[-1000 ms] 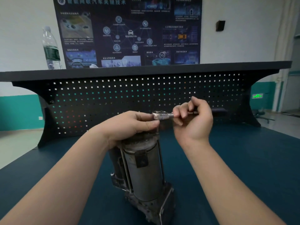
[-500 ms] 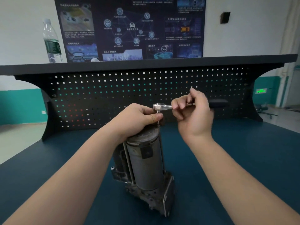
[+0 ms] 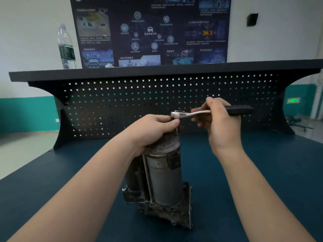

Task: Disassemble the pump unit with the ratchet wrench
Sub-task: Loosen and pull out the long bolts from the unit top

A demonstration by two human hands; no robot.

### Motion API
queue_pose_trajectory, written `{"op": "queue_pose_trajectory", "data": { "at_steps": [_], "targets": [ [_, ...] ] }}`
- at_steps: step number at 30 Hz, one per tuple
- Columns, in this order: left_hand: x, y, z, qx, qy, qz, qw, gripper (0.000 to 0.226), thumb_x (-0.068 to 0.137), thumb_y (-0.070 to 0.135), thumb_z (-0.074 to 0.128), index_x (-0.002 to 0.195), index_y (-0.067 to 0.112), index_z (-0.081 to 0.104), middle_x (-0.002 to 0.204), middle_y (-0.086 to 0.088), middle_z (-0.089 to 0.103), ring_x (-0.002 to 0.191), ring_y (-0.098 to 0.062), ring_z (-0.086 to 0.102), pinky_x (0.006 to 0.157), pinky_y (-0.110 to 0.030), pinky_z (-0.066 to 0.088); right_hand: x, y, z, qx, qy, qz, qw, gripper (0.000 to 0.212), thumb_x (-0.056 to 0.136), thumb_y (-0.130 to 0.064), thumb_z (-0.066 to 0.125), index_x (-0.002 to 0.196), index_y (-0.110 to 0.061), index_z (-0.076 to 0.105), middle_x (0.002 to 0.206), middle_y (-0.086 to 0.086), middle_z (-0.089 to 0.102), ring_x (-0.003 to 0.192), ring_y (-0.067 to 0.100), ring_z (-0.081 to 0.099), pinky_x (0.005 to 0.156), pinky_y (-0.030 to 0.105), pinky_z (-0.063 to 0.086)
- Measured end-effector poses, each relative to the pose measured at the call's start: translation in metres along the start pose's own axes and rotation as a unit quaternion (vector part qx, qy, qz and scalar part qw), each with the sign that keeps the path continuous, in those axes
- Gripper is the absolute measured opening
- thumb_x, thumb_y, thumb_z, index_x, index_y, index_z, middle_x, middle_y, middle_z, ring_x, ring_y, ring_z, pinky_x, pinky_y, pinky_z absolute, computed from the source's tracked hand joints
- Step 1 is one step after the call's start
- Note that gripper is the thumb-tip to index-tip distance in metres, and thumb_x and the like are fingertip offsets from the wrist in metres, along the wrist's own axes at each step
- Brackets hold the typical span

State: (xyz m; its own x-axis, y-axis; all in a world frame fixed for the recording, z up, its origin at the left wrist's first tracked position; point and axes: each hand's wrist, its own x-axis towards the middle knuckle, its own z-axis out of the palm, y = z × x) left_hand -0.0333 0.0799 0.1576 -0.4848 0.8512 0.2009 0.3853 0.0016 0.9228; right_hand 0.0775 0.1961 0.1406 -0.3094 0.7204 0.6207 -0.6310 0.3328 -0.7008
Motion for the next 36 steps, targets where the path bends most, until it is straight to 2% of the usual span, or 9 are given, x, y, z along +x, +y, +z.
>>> {"op": "queue_pose_trajectory", "data": {
  "at_steps": [6, 11, 13, 16, 19, 21, 26, 31, 36],
  "targets": [
    [0.001, 0.004, 0.001, -0.034, -0.031, -0.020, 0.999, 0.017, 0.092, 0.022, 0.060, 0.099, 0.014, 0.074, 0.094, 0.002, 0.076, 0.075, -0.002, 0.066, 0.065, -0.013, 0.053, 0.028, 0.013, -0.013, 0.163, -0.048, 0.241, 0.955, 0.029, 0.091, -0.041, 0.060, 0.082, -0.013, 0.053, 0.069, 0.007, 0.071, 0.038, 0.005, 0.047, 0.037, 0.015, 0.038],
    [0.003, 0.002, 0.002, -0.020, -0.018, 0.010, 1.000, 0.014, 0.092, 0.019, 0.061, 0.094, 0.015, 0.074, 0.080, 0.007, 0.075, 0.069, 0.002, 0.065, 0.062, -0.010, 0.050, 0.030, 0.019, -0.004, 0.314, -0.021, 0.214, 0.925, 0.021, 0.087, -0.031, 0.063, 0.083, -0.011, 0.056, 0.067, 0.006, 0.069, 0.041, 0.005, 0.050, 0.037, 0.014, 0.039],
    [0.004, -0.002, 0.003, 0.000, 0.015, 0.031, 0.999, 0.012, 0.091, 0.020, 0.063, 0.088, 0.018, 0.075, 0.073, 0.010, 0.073, 0.065, 0.002, 0.063, 0.060, -0.010, 0.049, 0.023, 0.018, 0.001, 0.296, -0.002, 0.138, 0.945, 0.019, 0.092, -0.026, 0.061, 0.079, -0.013, 0.055, 0.065, 0.005, 0.068, 0.042, 0.008, 0.050, 0.038, 0.018, 0.038],
    [0.008, -0.006, 0.004, 0.069, 0.063, 0.061, 0.994, 0.013, 0.089, 0.026, 0.066, 0.082, 0.024, 0.076, 0.071, 0.012, 0.072, 0.063, 0.002, 0.061, 0.063, -0.010, 0.048, 0.001, 0.020, 0.008, 0.149, 0.029, -0.131, 0.980, 0.015, 0.097, -0.024, 0.053, 0.085, -0.017, 0.047, 0.063, 0.004, 0.066, 0.043, 0.013, 0.054, 0.044, 0.021, 0.040],
    [0.009, -0.008, 0.003, 0.056, 0.042, 0.075, 0.995, 0.011, 0.088, 0.025, 0.067, 0.085, 0.023, 0.078, 0.075, 0.008, 0.074, 0.065, 0.001, 0.064, 0.063, -0.011, 0.051, -0.019, 0.024, 0.013, 0.022, -0.066, -0.382, 0.922, 0.016, 0.098, -0.025, 0.053, 0.088, -0.018, 0.042, 0.070, 0.015, 0.062, 0.056, 0.007, 0.059, 0.058, 0.021, 0.045],
    [0.008, -0.007, -0.004, 0.044, -0.002, 0.078, 0.996, 0.011, 0.088, 0.024, 0.068, 0.090, 0.020, 0.077, 0.082, 0.005, 0.076, 0.072, 0.000, 0.066, 0.066, -0.013, 0.052, -0.021, 0.026, 0.013, 0.008, -0.106, -0.401, 0.910, 0.018, 0.098, -0.026, 0.053, 0.088, -0.017, 0.041, 0.073, 0.022, 0.059, 0.061, 0.008, 0.059, 0.062, 0.022, 0.045],
    [0.009, -0.002, -0.015, 0.031, -0.097, 0.080, 0.992, 0.019, 0.088, 0.024, 0.060, 0.100, 0.019, 0.074, 0.100, 0.002, 0.075, 0.093, -0.007, 0.069, 0.078, -0.015, 0.051, -0.006, 0.017, 0.006, 0.186, -0.052, -0.176, 0.965, 0.009, 0.093, -0.011, 0.047, 0.086, -0.013, 0.042, 0.064, 0.011, 0.064, 0.045, 0.015, 0.052, 0.047, 0.022, 0.039],
    [0.013, -0.009, -0.013, -0.050, -0.122, 0.081, 0.988, 0.025, 0.082, 0.025, 0.061, 0.102, 0.016, 0.074, 0.101, -0.004, 0.075, 0.094, -0.008, 0.069, 0.077, -0.014, 0.050, 0.018, 0.020, 0.001, 0.337, -0.040, 0.108, 0.934, 0.020, 0.099, -0.016, 0.045, 0.079, -0.012, 0.049, 0.061, 0.006, 0.062, 0.043, 0.011, 0.048, 0.040, 0.020, 0.034],
    [0.019, -0.010, -0.012, -0.053, -0.111, 0.069, 0.990, 0.028, 0.075, 0.025, 0.066, 0.100, 0.015, 0.075, 0.100, -0.007, 0.075, 0.093, -0.012, 0.070, 0.080, -0.018, 0.053, 0.023, 0.023, 0.002, 0.346, -0.015, 0.174, 0.922, 0.030, 0.099, -0.023, 0.049, 0.072, -0.012, 0.055, 0.062, 0.005, 0.061, 0.043, 0.010, 0.048, 0.041, 0.019, 0.038]
  ]
}}
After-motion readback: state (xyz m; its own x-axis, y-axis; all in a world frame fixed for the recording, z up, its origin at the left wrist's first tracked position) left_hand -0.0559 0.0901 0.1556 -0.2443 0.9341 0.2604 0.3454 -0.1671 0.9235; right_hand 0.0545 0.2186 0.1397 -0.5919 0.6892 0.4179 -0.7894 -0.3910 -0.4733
